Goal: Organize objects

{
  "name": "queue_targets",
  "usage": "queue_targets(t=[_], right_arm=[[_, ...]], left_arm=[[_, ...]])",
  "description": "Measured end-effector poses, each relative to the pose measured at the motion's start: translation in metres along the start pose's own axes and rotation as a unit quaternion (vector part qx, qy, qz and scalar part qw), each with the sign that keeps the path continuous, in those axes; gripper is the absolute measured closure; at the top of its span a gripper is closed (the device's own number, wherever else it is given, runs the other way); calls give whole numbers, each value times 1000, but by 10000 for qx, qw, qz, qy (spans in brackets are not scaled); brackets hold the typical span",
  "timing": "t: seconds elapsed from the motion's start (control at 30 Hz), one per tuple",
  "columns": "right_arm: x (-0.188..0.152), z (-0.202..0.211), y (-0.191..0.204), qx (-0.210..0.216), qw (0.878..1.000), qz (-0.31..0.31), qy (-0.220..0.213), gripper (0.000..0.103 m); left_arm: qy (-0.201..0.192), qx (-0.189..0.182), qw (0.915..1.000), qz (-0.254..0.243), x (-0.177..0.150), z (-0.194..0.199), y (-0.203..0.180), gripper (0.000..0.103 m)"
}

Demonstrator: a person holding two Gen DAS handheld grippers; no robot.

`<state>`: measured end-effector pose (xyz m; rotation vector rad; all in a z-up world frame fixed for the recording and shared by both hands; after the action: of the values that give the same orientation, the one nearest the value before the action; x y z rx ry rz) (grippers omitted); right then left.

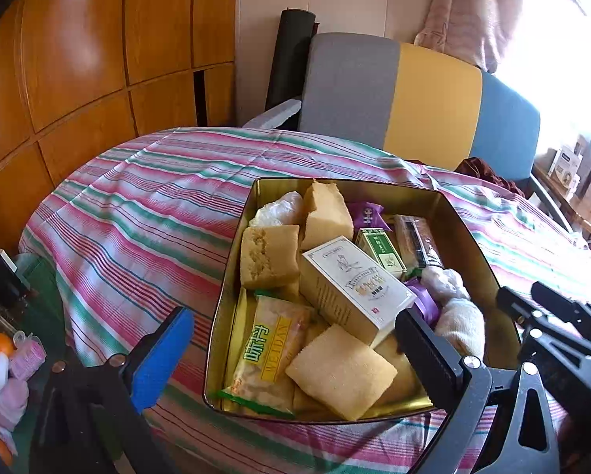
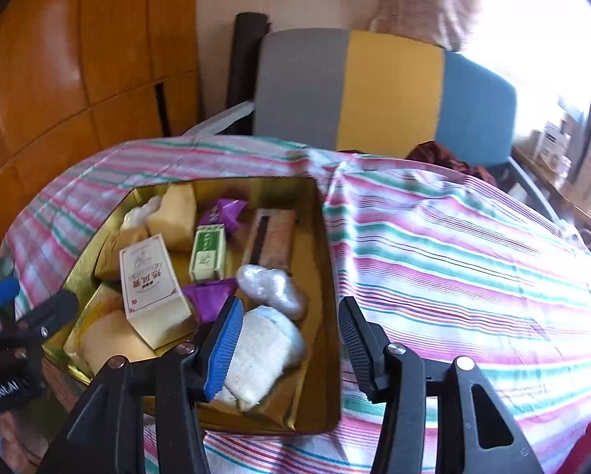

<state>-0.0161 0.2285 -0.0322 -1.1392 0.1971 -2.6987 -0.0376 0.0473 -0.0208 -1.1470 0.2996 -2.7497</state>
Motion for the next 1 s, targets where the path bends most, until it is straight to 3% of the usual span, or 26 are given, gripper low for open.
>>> queue_targets(t=[0.37, 0.7, 1.0], right_arm=[[-6, 12, -4, -387, 9990, -187, 137, 52], [-8, 7, 13, -371, 9992, -21, 144, 52], [-9, 7, 7, -358, 9992, -152, 50, 52]], left_arm=[[-422, 115, 9990, 61, 0, 19, 7, 0], [-286, 115, 9986, 422, -4, 16, 21, 0], [-211, 164, 9990, 349, -6, 11, 11, 0]])
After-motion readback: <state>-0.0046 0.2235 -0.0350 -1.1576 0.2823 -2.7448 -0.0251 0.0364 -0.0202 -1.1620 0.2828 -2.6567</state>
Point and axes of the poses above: each gripper's, at about its wrist camera, not at the fingertips, and z roughly against the way its jaws point, y to its left, x to its top, the point moved 2 cm from there along -z, roughly the way its jaws point, and after that the axes turned 15 degrees about z, right-handed, at the moved point
